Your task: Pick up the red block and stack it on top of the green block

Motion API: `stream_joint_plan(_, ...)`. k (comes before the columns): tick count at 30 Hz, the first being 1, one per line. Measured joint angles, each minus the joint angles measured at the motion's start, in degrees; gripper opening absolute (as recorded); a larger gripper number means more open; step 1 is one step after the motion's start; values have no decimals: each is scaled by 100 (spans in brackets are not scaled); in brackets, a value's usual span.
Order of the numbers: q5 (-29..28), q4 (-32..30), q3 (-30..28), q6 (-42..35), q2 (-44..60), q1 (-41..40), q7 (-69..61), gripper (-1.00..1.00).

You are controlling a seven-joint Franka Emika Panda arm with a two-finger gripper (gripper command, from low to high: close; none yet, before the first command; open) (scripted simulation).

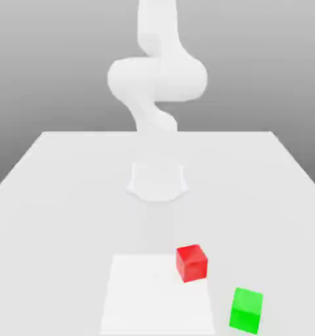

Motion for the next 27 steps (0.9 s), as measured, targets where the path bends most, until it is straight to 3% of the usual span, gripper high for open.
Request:
stream_joint_plan(17,63,-2643,354,2429,3627,592,-576,0)
stream_joint_plan(24,-229,-2657,202,3660,5128,740,-403,0)
stream_joint_plan(25,-273,-2630,155,3818,5317,777,-372,-100)
stream_joint_plan(27,-275,-2630,156,3818,5317,777,-370,-100)
